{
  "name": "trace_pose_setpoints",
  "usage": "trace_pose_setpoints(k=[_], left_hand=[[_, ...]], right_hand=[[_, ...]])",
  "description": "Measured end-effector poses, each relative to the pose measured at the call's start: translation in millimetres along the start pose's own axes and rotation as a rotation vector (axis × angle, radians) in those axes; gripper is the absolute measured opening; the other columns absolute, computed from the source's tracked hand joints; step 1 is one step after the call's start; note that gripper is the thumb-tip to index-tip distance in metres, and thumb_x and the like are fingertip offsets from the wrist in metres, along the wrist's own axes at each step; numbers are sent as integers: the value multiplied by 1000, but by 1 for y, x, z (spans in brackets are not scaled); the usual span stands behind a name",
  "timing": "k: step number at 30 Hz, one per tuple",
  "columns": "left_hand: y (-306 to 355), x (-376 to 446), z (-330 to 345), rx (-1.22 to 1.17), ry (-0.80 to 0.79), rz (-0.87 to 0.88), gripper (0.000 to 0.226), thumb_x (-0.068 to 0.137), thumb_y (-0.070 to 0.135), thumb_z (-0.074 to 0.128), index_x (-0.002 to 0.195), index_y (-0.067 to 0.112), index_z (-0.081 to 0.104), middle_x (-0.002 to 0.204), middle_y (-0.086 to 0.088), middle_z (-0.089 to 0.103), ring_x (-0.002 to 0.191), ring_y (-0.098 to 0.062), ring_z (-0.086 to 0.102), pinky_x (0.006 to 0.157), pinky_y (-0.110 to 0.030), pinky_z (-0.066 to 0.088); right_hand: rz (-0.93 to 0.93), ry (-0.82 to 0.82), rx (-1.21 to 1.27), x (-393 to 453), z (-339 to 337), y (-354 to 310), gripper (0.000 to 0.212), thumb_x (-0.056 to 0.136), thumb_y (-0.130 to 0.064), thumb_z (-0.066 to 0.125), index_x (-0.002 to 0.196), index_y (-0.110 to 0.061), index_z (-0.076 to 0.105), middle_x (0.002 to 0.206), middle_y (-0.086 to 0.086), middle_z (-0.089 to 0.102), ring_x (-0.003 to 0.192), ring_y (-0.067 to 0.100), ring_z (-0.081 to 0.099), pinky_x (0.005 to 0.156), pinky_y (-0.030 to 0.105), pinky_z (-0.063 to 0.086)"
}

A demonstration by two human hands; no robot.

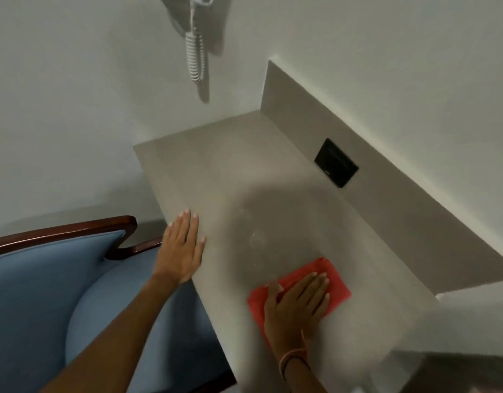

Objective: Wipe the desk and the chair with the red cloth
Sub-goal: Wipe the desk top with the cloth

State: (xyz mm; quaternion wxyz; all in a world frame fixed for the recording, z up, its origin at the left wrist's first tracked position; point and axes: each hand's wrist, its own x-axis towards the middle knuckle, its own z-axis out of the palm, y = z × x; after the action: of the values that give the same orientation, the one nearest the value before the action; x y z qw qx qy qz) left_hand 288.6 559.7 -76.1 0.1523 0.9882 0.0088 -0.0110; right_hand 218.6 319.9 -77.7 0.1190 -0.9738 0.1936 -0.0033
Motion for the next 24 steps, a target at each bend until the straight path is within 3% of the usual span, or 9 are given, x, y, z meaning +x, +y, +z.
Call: trace_pose_setpoints(k=[3, 8, 12, 16, 20, 24], left_hand=[[-24, 43, -2, -6, 38, -27, 77, 102, 50, 3, 155, -1, 28, 163, -26, 26, 152, -41, 26, 125, -55, 21], [-49, 76, 4, -19, 101, -33, 66, 102, 38, 18, 158, 2, 19, 168, -21, 15, 157, -35, 10, 128, -53, 10], [-50, 76, 8, -25, 130, -39, 63, 104, 34, 22, 158, 2, 18, 168, -20, 12, 157, -34, 6, 128, -54, 9], [-52, 77, 9, -25, 145, -48, 62, 105, 29, 27, 157, -1, 16, 168, -21, 10, 158, -33, 4, 129, -52, 7], [-50, 77, 8, -91, 159, -69, 64, 104, 30, 26, 157, -2, 13, 169, -21, 7, 158, -31, 0, 130, -48, 3], [-49, 75, 8, -169, 163, -104, 63, 106, 30, 25, 158, -1, 10, 169, -19, 4, 158, -31, -3, 129, -45, -3]], right_hand=[[-87, 21, -23, 41, 13, -39, 95, 88, -57, 45, 150, 13, 28, 159, 31, 31, 150, 41, 29, 123, 53, 23], [-312, 82, 17, 119, 32, -119, 88, 88, -51, 46, 150, 10, 33, 159, 29, 33, 151, 39, 30, 124, 52, 23], [-660, -37, 35, 184, 46, -199, 84, 92, -52, 41, 155, 2, 27, 164, 24, 25, 155, 33, 22, 127, 48, 15], [-1019, -162, -130, 242, 53, -264, 78, 98, -50, 39, 160, -8, 15, 169, 13, 13, 158, 24, 11, 129, 42, 9], [-1234, -201, -188, 245, 47, -265, 73, 99, -41, 43, 160, -10, 17, 170, 11, 12, 158, 22, 10, 129, 39, 9], [-1372, -205, -148, 191, 38, -206, 72, 97, -42, 45, 158, -8, 24, 168, 12, 20, 157, 24, 17, 127, 42, 16]])
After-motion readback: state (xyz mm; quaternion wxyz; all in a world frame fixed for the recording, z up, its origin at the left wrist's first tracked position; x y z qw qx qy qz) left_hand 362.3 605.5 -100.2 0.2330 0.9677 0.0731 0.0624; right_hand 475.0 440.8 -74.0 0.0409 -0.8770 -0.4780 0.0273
